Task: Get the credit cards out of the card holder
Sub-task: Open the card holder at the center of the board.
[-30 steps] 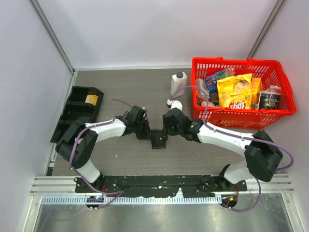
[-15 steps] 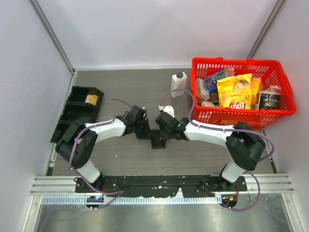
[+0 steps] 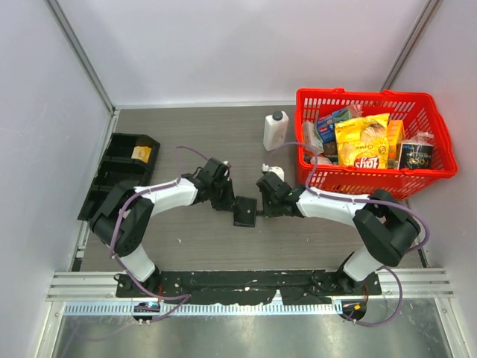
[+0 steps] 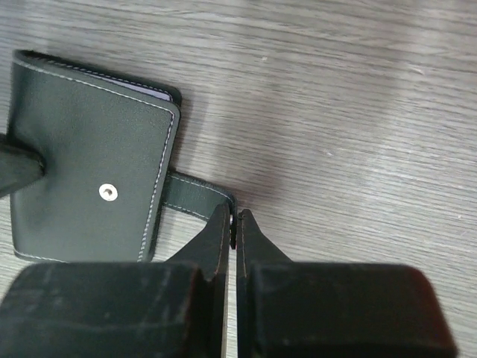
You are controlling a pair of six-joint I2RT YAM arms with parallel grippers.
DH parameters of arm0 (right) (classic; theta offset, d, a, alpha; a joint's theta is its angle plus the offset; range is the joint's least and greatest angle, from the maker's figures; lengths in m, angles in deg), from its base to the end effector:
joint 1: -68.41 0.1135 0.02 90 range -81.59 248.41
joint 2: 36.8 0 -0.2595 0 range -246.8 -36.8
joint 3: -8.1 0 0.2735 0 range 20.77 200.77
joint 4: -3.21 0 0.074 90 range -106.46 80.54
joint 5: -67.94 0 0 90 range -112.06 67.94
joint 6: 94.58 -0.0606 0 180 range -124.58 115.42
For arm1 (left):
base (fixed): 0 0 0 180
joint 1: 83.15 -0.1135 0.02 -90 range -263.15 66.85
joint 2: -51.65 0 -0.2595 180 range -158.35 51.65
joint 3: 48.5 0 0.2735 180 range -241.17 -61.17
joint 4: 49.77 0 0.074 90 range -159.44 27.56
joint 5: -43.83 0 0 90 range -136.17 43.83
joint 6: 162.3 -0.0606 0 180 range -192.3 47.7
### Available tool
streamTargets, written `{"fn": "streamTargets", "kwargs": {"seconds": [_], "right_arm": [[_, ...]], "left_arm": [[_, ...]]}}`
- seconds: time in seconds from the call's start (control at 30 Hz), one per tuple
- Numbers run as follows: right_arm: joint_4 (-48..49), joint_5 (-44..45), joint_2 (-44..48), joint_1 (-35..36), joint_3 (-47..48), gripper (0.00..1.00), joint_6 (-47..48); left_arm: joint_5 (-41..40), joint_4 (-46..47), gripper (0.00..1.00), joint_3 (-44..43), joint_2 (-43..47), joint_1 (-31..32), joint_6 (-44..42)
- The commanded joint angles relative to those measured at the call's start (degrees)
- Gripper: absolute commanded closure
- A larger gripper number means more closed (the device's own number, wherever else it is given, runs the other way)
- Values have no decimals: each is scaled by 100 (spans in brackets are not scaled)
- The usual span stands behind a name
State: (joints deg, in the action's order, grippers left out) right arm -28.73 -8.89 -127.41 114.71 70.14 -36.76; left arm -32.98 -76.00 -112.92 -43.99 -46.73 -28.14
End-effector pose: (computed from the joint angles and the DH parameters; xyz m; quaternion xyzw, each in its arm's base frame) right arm 0.2369 0.2279 0.1264 -0.0891 0.9570 0.0740 0.2660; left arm 0.2742 -0.2195 0.1179 -0.0322 0.9536 -0.2641 0.1411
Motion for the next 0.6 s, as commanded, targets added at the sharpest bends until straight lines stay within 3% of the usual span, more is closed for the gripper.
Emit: {"fn": "streamTargets", "kwargs": {"seconds": [0.0,0.1,0.17,0.37,0.4,0.57], "right_arm": [[940,-999,535,-481,-697,99,-235],[1889,-1948,860,-929,-1339,99,-472],[2339,-2353,966,-1114,-1586,99,-569],[2849,-2644,1203,-1211,-1965,99,-675],[2919,-2627,1238,-1238,-2000,99,-719],[3043,-2565,1256,-1299,-2124,99,-807]], "left_arm": [[-694,-304,74,-459,-52,14,-434],[-1107,-620,40,-713,27,206,-575],[-1527,-918,27,-950,62,435,-645],[-2417,-1526,14,-1653,-7,1357,-655],[-2513,-1605,3,-1776,-103,1524,-654],[-2997,-2027,2,-2243,-701,2026,-558]]}}
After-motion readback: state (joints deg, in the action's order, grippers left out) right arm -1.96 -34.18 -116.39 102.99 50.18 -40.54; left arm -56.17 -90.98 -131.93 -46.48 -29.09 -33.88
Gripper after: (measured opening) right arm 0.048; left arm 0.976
